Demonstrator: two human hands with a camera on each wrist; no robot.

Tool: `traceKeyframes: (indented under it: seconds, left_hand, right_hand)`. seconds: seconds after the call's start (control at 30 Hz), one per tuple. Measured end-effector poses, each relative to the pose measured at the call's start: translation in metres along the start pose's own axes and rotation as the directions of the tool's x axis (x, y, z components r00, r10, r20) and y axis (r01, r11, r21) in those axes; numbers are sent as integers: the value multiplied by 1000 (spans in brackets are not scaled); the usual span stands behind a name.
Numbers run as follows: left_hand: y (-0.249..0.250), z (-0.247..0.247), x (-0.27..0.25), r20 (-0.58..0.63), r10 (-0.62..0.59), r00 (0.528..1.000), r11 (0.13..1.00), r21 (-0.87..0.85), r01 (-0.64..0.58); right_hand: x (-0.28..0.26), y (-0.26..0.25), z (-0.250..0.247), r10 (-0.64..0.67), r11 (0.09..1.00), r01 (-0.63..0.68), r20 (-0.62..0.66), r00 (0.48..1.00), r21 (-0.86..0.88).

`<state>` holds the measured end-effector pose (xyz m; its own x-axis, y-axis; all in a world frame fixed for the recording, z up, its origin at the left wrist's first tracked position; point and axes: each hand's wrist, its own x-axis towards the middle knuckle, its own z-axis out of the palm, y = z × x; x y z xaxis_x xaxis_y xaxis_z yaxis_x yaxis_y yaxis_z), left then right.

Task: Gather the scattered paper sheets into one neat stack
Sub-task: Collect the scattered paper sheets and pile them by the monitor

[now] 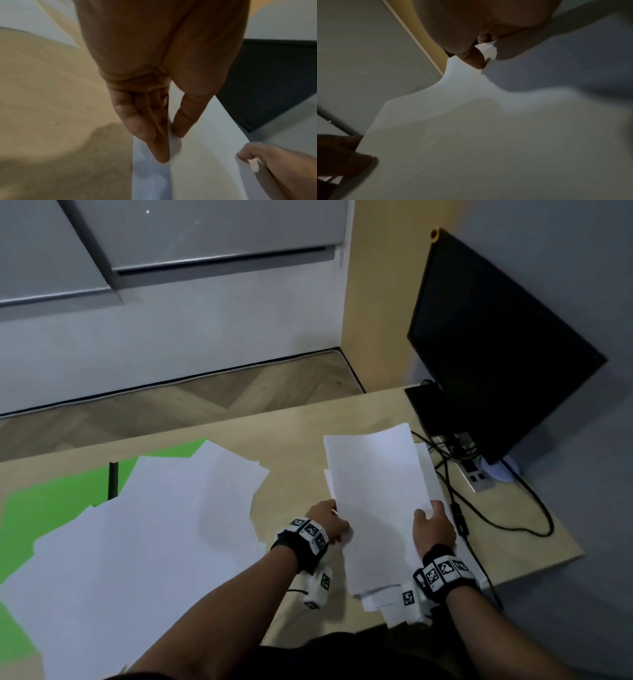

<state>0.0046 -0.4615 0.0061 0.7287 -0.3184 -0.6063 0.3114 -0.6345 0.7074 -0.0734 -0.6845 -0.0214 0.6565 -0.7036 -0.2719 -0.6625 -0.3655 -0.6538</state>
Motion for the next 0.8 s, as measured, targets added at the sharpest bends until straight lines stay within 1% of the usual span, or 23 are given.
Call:
traceKeyframes:
  seconds: [0.07, 0.13, 0.2, 0.27, 0.33, 0.37, 0.47, 0.5, 0.53, 0.6, 0.67, 0.73, 0.8]
  left_hand:
    - [2, 17, 7, 93, -30, 995, 996, 87, 22]
    - [2, 29, 15, 130, -51, 990, 989, 144, 32]
    - [5, 36, 20, 150, -29, 988, 976, 219, -5]
    - [4, 40, 23, 110, -1, 994, 952, 304, -33]
    - [-1, 39, 28, 54, 6, 999, 921, 388, -27]
    - [-6, 37, 31, 42, 7, 999, 917, 397, -23]
    - [-18, 32, 36, 68, -4, 998, 939, 342, -20]
    - [-23, 29, 35, 76, -9, 997, 949, 315, -15]
    - [-25, 27, 34, 80, -13, 997, 957, 291, -11]
    - [-29, 21, 30, 92, -24, 995, 964, 266, -1]
    - [-35, 12, 24, 91, -29, 995, 976, 218, 8]
    - [-45, -2, 17, 32, 2, 1000, 996, 94, -5]
    - [-60, -20, 9, -71, 26, 997, 998, -51, -30]
  right_hand:
    - [10, 15, -5, 24, 997, -24, -13, 1000, -79]
    - [16, 25, -10, 44, 990, -48, -33, 998, -130]
    - [22, 34, -12, 42, 989, -49, -54, 998, -142]
    - [30, 43, -12, 19, 987, -27, -53, 998, -157]
    - [35, 50, -12, 4, 979, -15, -54, 999, -202]
    - [38, 52, -11, -7, 973, -8, -66, 998, -229]
    - [37, 52, -8, -76, 954, 38, -118, 990, -297]
    - [35, 52, -4, -117, 944, 80, -98, 988, -320]
    - [34, 51, 1, -147, 927, 121, -48, 988, -356]
    - [30, 49, 13, -139, 883, 145, 48, 989, -445]
    - [26, 42, 23, -84, 874, 93, 40, 996, -478]
    - [22, 29, 32, -86, 884, 79, 4, 996, -461]
    - [16, 13, 42, -146, 898, 127, -13, 989, -422]
